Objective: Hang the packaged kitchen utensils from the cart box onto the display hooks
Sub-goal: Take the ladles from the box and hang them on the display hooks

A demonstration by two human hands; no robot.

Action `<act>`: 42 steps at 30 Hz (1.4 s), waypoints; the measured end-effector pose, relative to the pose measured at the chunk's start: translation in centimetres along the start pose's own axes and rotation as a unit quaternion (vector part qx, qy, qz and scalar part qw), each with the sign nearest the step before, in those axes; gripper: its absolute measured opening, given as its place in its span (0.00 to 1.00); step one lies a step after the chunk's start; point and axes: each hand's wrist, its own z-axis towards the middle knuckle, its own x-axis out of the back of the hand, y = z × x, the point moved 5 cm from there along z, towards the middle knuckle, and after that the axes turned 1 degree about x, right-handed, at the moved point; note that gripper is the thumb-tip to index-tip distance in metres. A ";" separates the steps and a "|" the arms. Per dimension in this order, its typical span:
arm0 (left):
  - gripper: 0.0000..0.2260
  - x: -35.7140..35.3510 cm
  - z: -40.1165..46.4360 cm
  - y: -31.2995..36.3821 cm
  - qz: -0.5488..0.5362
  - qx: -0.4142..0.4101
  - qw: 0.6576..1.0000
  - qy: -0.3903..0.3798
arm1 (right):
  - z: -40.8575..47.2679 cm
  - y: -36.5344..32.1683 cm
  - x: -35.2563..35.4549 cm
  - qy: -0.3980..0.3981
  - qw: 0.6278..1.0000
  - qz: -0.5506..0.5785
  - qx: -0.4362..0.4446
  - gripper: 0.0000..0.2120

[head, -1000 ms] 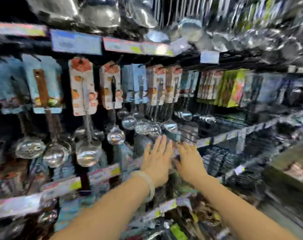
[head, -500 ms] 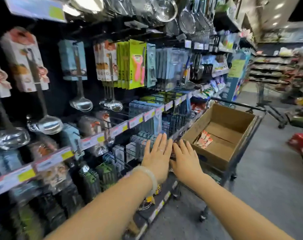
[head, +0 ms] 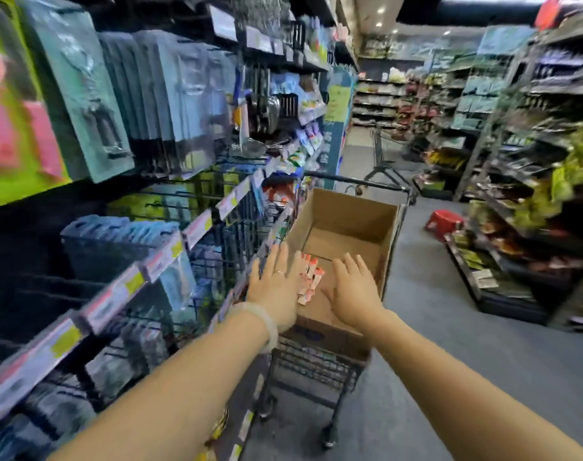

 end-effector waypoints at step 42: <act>0.20 -30.7 36.1 -4.0 -0.364 0.254 0.840 -0.312 | 33.9 14.5 -34.9 -0.191 0.680 0.610 -0.359 0.07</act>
